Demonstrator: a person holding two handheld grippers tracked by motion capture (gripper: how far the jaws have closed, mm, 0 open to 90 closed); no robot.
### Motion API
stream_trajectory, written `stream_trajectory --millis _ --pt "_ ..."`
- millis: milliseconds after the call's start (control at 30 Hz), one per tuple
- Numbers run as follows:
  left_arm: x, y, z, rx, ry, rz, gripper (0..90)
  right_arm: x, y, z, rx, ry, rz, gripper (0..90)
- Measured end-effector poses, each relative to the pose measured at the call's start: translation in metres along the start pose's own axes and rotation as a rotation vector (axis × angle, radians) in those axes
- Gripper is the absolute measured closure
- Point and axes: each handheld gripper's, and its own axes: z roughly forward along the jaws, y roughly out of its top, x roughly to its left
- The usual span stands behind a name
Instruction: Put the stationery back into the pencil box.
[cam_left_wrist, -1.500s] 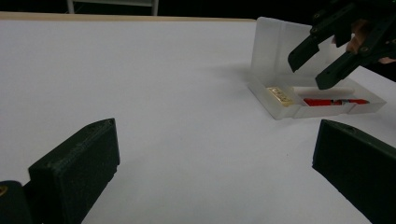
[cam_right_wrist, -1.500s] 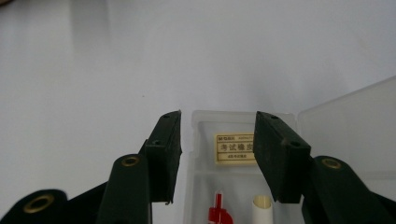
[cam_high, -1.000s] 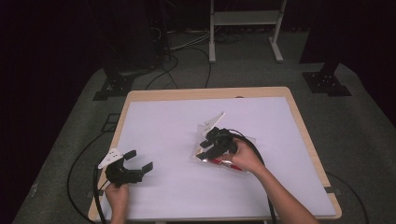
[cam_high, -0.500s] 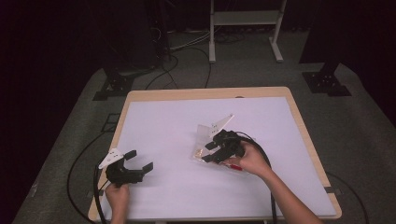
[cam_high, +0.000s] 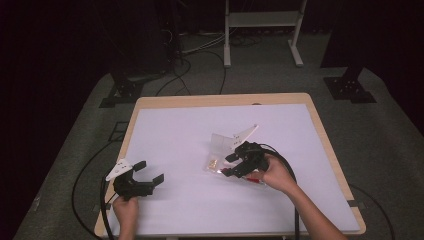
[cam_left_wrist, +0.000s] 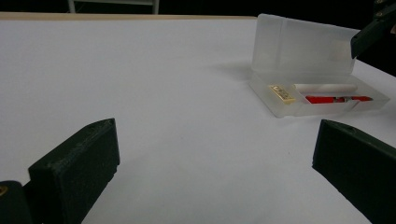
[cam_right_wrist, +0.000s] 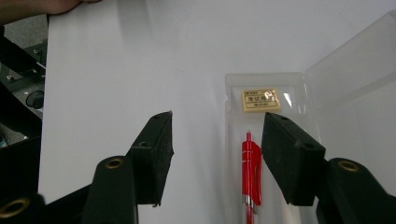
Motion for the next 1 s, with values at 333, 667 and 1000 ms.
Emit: stream_trajectory --millis 333,667,1000 --pt "0.000 0.000 0.000 0.006 0.000 0.006 0.0 0.000 -0.010 -0.006 -0.007 -0.005 0.022 40.0" --pt "-0.001 0.000 0.000 0.006 0.001 0.005 0.0 0.003 -0.022 -0.020 -0.019 -0.020 0.039 38.0" --pt "-0.001 0.000 0.001 0.002 0.004 0.001 0.0 0.002 -0.037 -0.028 -0.028 -0.034 0.061 37.3"
